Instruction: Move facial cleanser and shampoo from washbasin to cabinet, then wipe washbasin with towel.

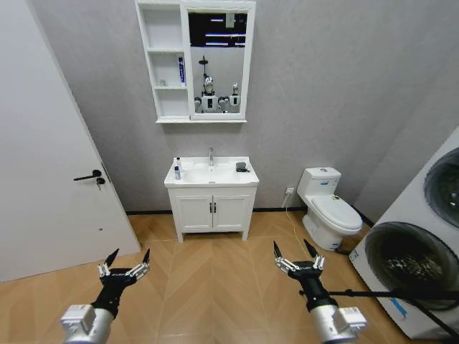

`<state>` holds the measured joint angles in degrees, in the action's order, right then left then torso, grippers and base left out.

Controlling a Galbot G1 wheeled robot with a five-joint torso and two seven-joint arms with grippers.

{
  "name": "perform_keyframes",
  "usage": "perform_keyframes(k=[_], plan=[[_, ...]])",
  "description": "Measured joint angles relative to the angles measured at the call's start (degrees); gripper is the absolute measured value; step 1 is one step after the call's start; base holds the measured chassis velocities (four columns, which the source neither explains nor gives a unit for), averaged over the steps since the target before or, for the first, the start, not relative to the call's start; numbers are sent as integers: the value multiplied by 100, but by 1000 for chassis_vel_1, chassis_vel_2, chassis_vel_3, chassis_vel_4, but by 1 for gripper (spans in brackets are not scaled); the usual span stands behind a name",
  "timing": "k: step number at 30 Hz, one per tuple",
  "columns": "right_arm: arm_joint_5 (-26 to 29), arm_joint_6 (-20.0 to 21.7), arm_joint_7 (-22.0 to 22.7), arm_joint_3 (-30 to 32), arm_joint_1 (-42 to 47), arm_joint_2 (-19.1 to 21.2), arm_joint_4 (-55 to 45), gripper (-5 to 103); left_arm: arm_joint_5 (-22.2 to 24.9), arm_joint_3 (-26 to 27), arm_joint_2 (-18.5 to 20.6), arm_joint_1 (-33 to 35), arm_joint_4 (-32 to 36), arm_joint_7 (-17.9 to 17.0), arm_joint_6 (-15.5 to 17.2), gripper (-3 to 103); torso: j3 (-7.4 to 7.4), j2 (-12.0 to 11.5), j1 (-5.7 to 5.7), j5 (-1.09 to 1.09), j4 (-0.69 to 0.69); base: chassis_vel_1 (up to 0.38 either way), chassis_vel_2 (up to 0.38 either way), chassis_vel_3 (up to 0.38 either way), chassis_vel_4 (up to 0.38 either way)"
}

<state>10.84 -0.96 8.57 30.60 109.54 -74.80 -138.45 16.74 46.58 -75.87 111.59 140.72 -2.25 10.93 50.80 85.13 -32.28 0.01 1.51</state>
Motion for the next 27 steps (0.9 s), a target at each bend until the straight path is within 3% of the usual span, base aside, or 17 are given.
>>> perform_keyframes(k=[12, 27], plan=[[-50, -333, -212, 157, 105, -103, 27, 100, -75, -64, 168, -114, -175, -2, -70, 100, 0, 1, 2, -1, 0, -12, 11, 19, -12], [-189, -560, -374, 200, 209, -128, 16, 100, -94, -235, 238, -216, -374, 5, -104, 99, 0, 0, 0, -1, 0, -214, 209, 220, -228]])
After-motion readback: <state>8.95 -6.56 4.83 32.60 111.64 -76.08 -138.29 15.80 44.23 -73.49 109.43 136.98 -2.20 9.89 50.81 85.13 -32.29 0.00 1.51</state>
